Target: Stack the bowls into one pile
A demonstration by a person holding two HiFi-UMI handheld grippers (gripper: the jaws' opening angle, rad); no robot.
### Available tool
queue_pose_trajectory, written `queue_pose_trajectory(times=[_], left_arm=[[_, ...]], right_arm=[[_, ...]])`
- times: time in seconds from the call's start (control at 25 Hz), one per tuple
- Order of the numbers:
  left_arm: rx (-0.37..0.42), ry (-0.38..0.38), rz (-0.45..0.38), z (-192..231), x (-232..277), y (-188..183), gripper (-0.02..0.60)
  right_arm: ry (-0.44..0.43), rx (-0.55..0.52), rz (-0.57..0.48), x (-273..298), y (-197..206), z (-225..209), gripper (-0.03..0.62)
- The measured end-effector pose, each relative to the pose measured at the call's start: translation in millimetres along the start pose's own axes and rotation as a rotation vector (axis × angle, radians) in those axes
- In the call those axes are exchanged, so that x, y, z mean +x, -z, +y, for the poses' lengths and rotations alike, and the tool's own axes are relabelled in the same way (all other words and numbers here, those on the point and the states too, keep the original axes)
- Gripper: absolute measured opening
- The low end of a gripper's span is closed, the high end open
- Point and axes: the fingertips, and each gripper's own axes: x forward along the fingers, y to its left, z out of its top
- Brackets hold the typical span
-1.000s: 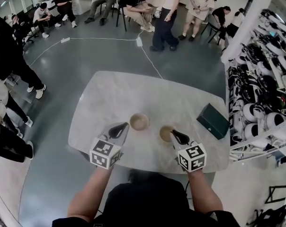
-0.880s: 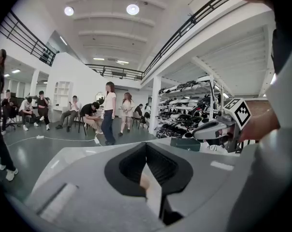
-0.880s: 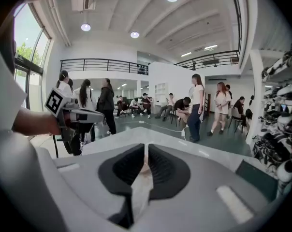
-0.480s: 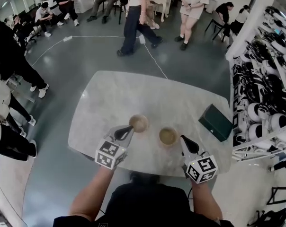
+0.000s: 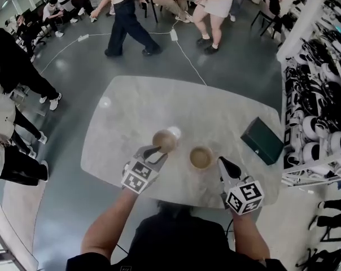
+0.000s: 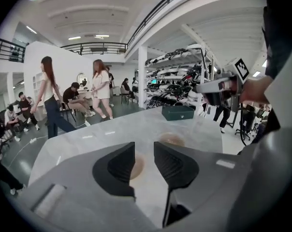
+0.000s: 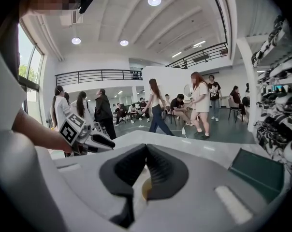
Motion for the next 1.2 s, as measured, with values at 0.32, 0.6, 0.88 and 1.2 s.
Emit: queue_pose_trajectory(times=[0.32,0.6,0.88,1.2], left_arm=[[0.11,0.067,0.221,-2.7,45.2,50.4,0.143],[0.319,0.106,0.383,0.6,78.1,89.0,0.143],[0.508,0.136,0.481,3.0,96.8,112.6,0.134],[0.623,0.15,0.487,7.6,97.7,119.1,0.037]], right_arm=[[-0.006,0.009,0.005,-5.5,1.2,-12.5,0.005],[0.012,0.031,0.04,-3.9,16.3,-17.1,0.005],[0.037,0.051,0.067,-7.6,24.1,-18.9,0.005],[0.078,0.059,0.091,-11.7,28.4,-8.2,0.005]])
